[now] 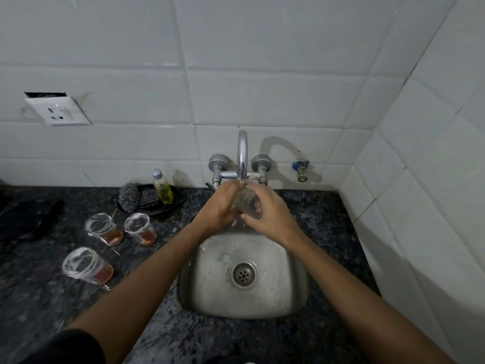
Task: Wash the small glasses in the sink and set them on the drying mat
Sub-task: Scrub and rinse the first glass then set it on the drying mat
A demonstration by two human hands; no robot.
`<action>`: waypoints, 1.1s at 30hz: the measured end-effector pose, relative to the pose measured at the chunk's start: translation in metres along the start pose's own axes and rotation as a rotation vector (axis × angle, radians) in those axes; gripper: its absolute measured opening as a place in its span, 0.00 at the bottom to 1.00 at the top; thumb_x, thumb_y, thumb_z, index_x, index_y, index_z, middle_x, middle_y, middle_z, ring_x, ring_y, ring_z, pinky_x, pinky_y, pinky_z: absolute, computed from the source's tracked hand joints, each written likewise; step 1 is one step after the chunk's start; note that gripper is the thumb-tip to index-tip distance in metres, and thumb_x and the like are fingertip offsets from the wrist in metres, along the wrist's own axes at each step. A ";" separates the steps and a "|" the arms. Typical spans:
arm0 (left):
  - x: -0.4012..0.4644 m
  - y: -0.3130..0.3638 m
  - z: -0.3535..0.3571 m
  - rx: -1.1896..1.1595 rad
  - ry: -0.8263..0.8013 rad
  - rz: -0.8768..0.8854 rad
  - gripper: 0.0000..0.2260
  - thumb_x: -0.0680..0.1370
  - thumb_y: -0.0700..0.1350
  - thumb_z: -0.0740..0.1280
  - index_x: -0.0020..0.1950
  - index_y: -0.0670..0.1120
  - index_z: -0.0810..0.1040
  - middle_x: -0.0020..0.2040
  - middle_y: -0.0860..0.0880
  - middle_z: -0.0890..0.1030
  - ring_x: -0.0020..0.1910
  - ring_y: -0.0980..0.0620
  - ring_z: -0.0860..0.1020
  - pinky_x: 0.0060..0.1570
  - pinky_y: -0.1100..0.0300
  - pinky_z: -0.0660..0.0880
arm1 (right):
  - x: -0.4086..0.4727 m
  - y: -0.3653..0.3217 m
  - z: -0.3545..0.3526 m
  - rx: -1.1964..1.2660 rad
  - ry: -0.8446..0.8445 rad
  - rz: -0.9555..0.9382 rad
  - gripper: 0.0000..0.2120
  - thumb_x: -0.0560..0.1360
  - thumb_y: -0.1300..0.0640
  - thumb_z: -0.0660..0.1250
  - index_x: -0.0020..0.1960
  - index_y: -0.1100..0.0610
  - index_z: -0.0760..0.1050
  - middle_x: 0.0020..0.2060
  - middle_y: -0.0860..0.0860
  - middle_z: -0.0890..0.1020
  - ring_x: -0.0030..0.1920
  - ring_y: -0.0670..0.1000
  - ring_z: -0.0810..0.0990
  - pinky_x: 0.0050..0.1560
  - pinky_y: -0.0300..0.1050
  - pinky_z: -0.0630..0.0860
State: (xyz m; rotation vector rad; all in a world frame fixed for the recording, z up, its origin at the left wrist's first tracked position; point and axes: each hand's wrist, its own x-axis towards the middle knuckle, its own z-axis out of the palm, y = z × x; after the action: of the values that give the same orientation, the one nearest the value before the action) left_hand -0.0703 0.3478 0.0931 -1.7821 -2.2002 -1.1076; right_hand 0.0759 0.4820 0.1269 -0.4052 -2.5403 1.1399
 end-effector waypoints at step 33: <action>0.002 0.008 0.028 -1.623 0.312 -1.030 0.16 0.82 0.47 0.59 0.50 0.42 0.84 0.47 0.44 0.84 0.40 0.48 0.80 0.35 0.56 0.74 | 0.028 0.008 0.005 -0.377 -0.065 -0.311 0.17 0.81 0.47 0.69 0.66 0.54 0.76 0.56 0.49 0.83 0.58 0.51 0.80 0.62 0.54 0.72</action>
State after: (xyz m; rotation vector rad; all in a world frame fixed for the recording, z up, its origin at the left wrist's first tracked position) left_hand -0.0542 0.3661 0.0777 0.0010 -1.8243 -3.6152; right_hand 0.0499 0.4943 0.1221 -0.0518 -2.7518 0.5718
